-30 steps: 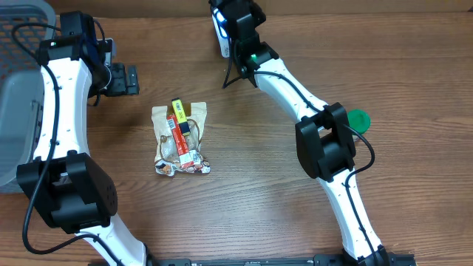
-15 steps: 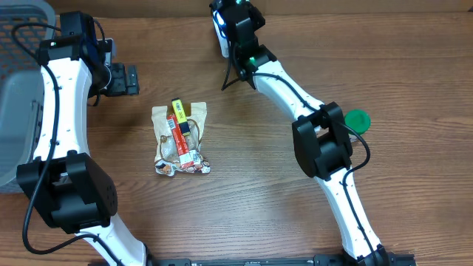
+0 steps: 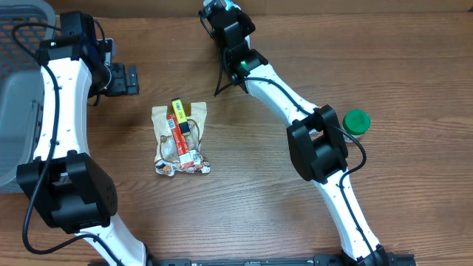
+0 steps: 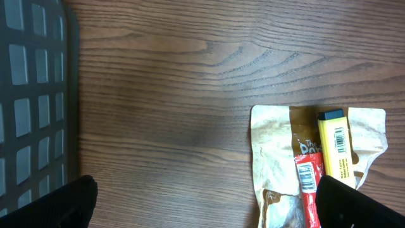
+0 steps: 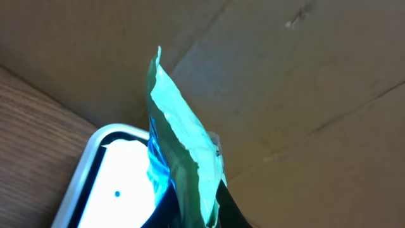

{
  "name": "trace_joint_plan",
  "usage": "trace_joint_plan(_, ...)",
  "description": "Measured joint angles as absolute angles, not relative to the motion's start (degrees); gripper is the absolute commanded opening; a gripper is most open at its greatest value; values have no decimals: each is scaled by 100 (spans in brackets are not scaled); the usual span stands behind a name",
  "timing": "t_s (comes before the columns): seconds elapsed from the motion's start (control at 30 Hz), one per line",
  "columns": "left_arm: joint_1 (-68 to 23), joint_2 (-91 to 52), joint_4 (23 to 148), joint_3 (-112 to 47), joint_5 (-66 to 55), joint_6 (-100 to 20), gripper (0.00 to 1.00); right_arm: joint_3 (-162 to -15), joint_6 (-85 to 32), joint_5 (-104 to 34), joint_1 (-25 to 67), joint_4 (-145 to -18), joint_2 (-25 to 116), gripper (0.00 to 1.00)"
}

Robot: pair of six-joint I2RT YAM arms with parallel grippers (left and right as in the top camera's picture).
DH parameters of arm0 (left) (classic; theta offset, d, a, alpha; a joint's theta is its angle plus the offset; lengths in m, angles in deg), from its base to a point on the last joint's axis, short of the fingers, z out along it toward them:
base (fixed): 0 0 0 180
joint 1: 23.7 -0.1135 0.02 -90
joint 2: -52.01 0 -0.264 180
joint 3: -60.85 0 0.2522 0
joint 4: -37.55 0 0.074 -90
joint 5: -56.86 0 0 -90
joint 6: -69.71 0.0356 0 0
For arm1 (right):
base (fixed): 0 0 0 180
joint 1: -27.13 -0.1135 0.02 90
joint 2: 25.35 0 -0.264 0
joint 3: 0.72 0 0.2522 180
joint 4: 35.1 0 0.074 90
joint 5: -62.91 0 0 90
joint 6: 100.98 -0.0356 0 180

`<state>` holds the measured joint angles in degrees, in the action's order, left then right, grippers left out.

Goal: Scan the item barcode
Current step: 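Hold the mint-green packet over the white scanner window, then carry the mint-green packet right and lower it beside the orange packet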

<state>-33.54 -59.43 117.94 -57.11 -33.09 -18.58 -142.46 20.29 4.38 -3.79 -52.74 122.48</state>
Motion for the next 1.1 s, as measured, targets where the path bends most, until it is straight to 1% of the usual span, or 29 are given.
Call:
trace_joint_plan(0.3, -3354, -5943, 11794, -5711, -3309, -1858, 100, -14319, 1404, 247, -464, -5808, 12228, 4)
trace_joint_plan(0.67, -3354, -5943, 11794, -5711, -3309, -1858, 100, -14319, 1303, -332, -589, -5902, 12228, 4)
trace_joint_plan(1.1, -3354, -5943, 11794, -5711, -3309, -1858, 99, -14316, 1258, -345, -598, -5932, 12198, 4)
